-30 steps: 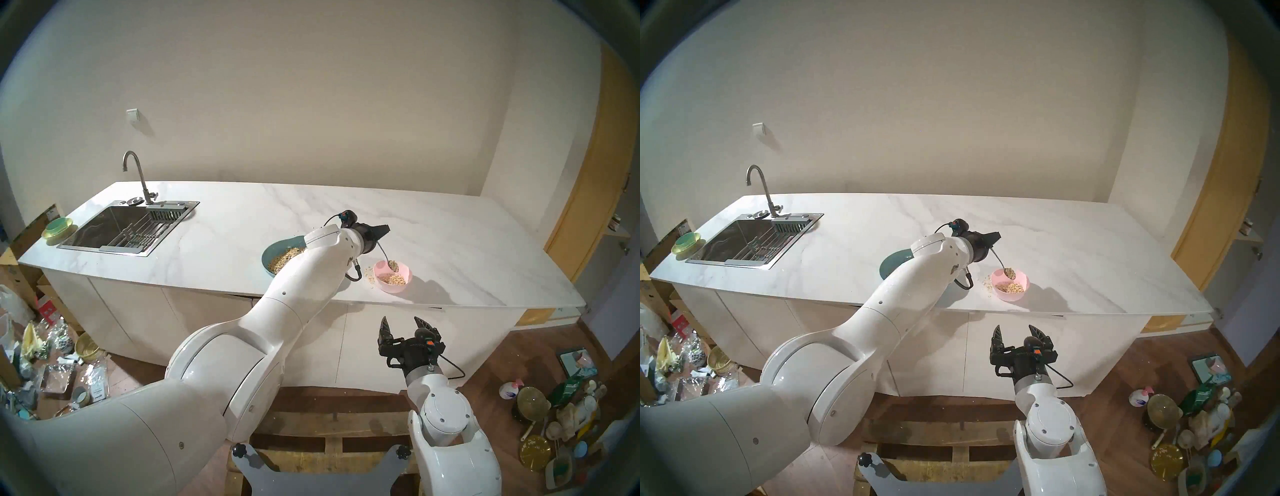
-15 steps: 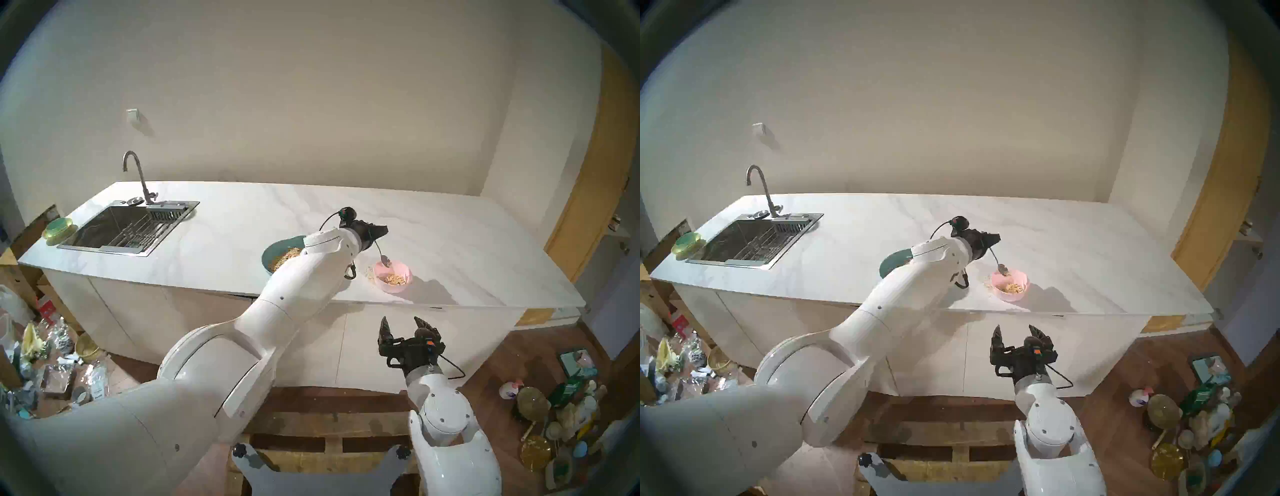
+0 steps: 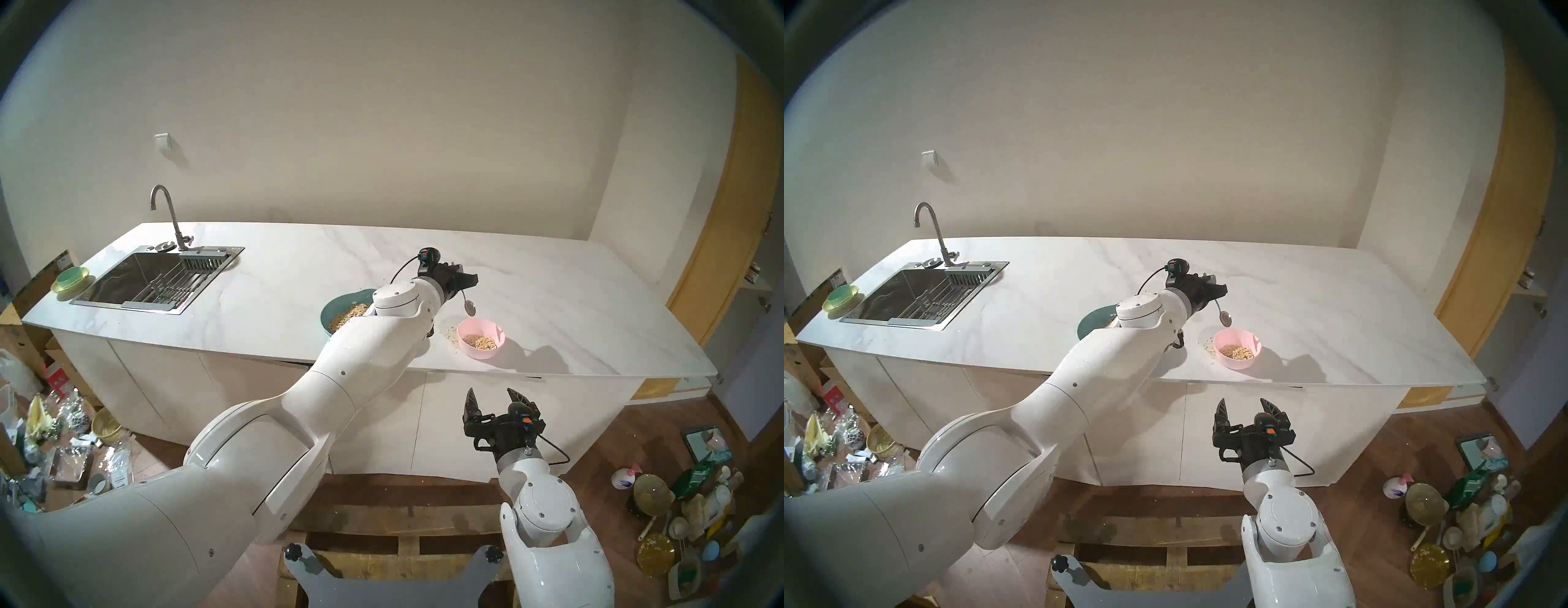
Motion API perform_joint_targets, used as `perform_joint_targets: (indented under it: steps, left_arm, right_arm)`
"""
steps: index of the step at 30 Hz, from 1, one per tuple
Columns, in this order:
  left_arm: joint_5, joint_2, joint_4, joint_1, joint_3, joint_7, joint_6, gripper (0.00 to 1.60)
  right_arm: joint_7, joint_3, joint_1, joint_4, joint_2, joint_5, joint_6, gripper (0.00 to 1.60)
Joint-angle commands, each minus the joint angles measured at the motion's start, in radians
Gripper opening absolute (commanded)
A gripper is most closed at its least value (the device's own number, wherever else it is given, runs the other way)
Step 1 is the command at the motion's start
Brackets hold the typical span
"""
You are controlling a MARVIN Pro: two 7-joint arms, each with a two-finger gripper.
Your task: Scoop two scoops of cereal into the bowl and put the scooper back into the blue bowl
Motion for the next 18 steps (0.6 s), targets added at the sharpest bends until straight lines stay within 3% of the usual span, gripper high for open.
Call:
perform_joint_targets:
  steps: [1,5,7,10,12,18]
  left_arm:
    - [0.008,-0.009,-0.052,-0.017,0.007,-0.019,-0.034,0.0]
    - [-0.013,-0.017,-0.066,-0.01,-0.007,0.003,-0.005,0.0]
    - [-0.084,-0.041,-0.063,-0.003,-0.063,0.026,0.057,0.0]
    - [-0.114,-0.049,-0.055,-0.006,-0.098,0.038,0.086,0.0]
    - [-0.203,-0.063,-0.065,0.001,-0.169,0.086,0.163,0.0]
    - [-0.323,-0.023,-0.133,0.02,-0.244,0.17,0.245,0.0]
  right_arm:
    - [-0.001,-0.001,0.005,-0.025,-0.003,0.002,-0.004,1.6]
    - [-0.001,-0.001,0.005,-0.026,-0.003,0.002,-0.004,1.6]
    - [-0.001,-0.001,0.005,-0.025,-0.003,0.002,-0.004,1.6]
    - [-0.001,-0.001,0.005,-0.025,-0.003,0.002,-0.004,1.6]
    - [-0.001,-0.001,0.005,-0.025,-0.003,0.002,-0.004,1.6]
    - [0.0,-0.001,0.006,-0.024,-0.003,0.002,-0.005,1.6]
